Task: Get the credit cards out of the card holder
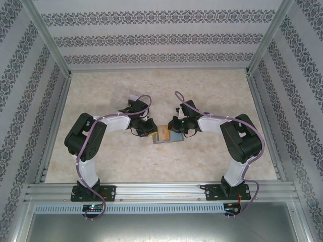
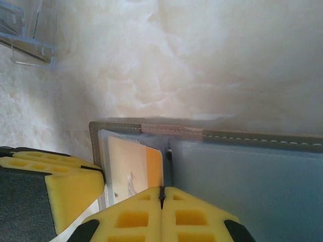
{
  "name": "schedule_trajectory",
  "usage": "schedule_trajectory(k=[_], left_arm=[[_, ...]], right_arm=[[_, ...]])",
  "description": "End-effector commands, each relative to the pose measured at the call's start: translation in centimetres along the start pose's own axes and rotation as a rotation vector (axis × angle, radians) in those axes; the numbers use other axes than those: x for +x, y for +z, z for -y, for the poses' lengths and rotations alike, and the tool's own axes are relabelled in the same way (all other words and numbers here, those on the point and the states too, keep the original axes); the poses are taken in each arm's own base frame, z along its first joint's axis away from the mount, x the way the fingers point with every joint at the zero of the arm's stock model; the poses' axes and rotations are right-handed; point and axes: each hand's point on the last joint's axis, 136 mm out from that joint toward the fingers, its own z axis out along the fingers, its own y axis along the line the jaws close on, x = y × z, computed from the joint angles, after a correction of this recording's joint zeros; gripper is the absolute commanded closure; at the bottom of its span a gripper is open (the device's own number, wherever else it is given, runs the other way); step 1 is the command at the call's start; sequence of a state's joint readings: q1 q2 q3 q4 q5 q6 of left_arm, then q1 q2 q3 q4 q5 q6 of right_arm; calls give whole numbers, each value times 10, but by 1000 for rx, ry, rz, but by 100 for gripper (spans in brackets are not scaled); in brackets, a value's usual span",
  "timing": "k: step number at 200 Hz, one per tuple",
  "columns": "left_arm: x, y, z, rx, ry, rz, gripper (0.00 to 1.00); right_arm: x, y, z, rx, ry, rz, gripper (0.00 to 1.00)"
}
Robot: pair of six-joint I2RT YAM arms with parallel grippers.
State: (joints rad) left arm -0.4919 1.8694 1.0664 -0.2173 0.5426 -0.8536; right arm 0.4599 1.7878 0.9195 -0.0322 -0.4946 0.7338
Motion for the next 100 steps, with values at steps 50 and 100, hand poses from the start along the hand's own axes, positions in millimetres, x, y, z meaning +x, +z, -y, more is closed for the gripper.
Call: schedule_trajectory(k=[50,100], left_arm=[[8,3,-4,-41,-6,-36,89],[9,5,-7,-48,-7,-43,90]], right_arm=[[4,7,6,-7,31,-33,81],[10,14,9,-14,46,-69,78]])
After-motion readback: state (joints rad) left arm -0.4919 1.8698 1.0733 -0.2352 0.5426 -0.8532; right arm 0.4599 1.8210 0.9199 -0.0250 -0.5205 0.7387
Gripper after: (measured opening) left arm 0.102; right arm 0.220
